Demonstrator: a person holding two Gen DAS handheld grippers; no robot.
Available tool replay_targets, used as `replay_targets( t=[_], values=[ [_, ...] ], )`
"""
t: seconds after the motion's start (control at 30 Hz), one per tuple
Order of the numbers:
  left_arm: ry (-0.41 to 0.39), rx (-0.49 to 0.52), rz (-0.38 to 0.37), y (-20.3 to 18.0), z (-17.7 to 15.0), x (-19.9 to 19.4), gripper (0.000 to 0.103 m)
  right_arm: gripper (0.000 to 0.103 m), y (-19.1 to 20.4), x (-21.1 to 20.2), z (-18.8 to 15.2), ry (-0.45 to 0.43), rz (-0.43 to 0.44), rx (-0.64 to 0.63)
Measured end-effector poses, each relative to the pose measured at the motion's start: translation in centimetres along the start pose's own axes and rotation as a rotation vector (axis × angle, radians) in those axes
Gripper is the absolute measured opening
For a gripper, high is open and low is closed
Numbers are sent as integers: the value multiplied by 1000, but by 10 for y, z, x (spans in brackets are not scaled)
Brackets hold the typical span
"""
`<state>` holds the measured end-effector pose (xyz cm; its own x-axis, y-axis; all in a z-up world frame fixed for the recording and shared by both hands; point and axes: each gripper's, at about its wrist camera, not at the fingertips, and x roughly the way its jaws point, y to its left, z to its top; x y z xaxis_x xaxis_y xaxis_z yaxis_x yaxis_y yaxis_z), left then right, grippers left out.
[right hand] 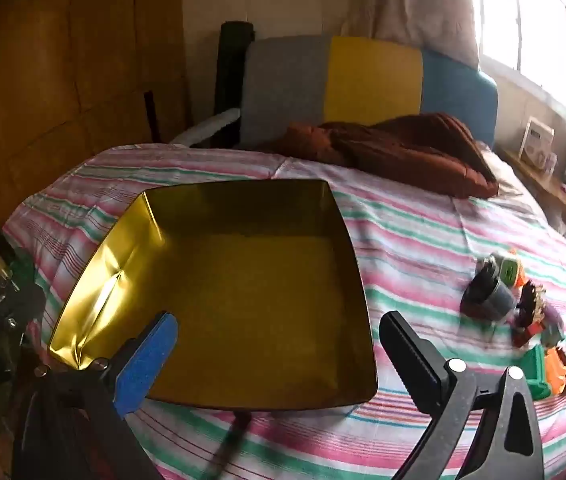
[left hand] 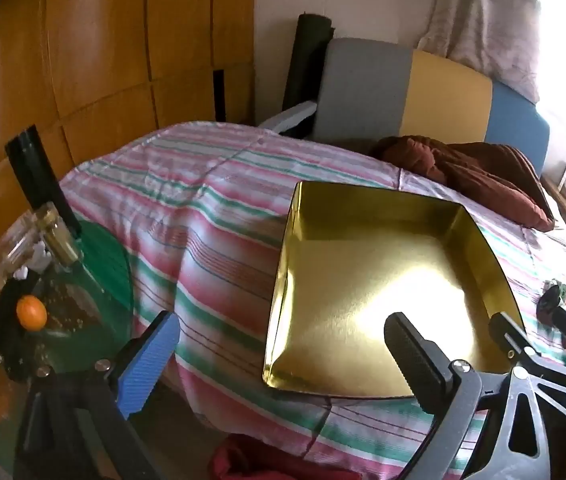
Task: Organize rigid objects
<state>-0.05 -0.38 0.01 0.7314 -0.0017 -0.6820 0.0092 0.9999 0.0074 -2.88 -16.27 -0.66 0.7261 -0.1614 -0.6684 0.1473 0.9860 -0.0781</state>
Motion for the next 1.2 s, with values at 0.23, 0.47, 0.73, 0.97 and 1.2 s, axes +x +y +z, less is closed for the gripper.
replay_targets(
  t=[0.23, 0.47, 0.73, 0.97, 1.2],
  values=[
    [-20, -9, 7, 10, -15, 7, 103, 102, -1, -4, 8, -39, 21, 20],
    [-40, 32, 9, 4, -3, -2, 103, 102, -4, -21, 9, -100, -4, -16],
    [-68, 56, 4, -2, -3, -12, 103, 102, -3, -30, 11, -125, -10, -34],
    [-82, 75, 0, -5, -4, -18, 103, 102, -9, -38, 11, -140, -14, -46],
    [-74, 99, -7, -11, -3, -16, 103, 102, -22, -40, 14, -144, -22, -45]
  ],
)
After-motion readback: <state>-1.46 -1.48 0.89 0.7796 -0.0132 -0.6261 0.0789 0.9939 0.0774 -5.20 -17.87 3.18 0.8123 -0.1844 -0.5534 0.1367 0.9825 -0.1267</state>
